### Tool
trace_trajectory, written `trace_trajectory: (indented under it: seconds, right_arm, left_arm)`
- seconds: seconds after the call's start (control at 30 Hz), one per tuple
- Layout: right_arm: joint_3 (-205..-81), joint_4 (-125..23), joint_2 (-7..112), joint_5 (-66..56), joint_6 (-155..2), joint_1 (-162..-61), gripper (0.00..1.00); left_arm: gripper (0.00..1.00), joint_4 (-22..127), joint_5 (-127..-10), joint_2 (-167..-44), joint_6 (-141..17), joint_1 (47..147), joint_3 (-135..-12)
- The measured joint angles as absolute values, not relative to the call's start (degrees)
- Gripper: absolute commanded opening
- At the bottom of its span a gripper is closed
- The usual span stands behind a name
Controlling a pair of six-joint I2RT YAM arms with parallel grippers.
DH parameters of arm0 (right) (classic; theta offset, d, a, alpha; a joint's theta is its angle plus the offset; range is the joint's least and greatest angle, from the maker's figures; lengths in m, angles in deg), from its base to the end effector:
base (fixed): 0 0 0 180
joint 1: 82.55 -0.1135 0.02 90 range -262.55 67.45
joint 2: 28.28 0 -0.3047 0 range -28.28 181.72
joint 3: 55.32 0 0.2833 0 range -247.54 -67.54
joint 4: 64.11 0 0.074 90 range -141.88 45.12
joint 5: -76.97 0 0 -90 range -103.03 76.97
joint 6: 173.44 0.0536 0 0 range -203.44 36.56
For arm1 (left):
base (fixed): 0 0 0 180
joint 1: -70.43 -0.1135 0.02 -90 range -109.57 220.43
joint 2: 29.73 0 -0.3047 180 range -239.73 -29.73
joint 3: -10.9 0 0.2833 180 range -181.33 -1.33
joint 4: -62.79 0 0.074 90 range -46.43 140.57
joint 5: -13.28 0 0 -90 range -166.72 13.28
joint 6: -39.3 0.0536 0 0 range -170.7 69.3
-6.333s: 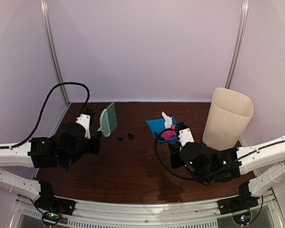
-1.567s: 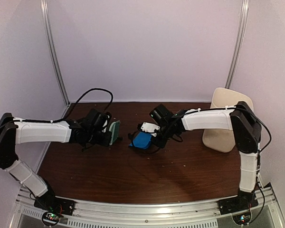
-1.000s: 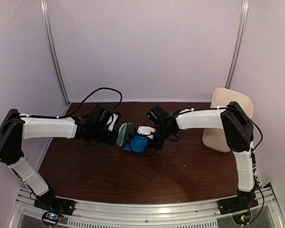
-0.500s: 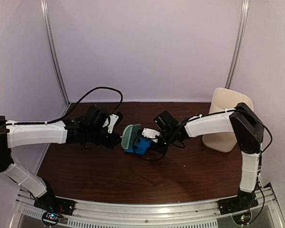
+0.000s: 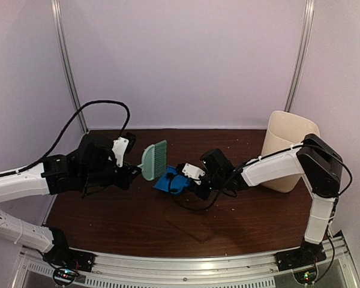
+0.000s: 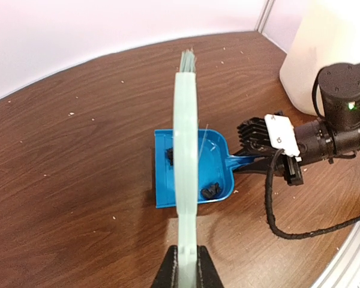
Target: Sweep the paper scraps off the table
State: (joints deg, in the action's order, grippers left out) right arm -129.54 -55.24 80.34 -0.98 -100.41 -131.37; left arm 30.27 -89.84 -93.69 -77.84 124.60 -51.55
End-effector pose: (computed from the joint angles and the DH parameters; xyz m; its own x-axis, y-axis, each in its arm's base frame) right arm 0.2833 0.3409 0.1555 -0.1876 -0.6480 -0.7382 -0.9315 0.3559 -0.0757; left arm 0.1703 -0.2150 0.3092 -0.6015 0.0741 -0.7954 0.4552 0.8500 -0.2650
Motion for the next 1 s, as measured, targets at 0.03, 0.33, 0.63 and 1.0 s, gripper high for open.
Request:
trace_trajectory:
  seconds: [0.03, 0.33, 0.63, 1.0]
  right_arm:
    - [-128.9, -56.6, 80.1, -1.2, -99.8, -131.5, 0.00]
    - [-123.5, -65.0, 73.6, -3.2, -92.8, -132.3, 0.00]
    - [-119.6, -68.1, 60.8, -9.2, -83.5, -134.0, 0.00]
    - [-119.4, -59.9, 44.9, -19.8, -71.8, -135.1, 0.00]
  left_arm:
    - [0.00, 30.2, -90.5, -92.3, -78.3, 124.6, -51.0]
    - [0.00, 33.9, -95.9, -76.2, -83.1, 124.9, -41.8]
    - [0.00, 36.2, -100.3, -70.7, -85.6, 124.9, -37.4]
    - [0.00, 37.3, -101.2, -71.0, -85.8, 124.9, -36.9]
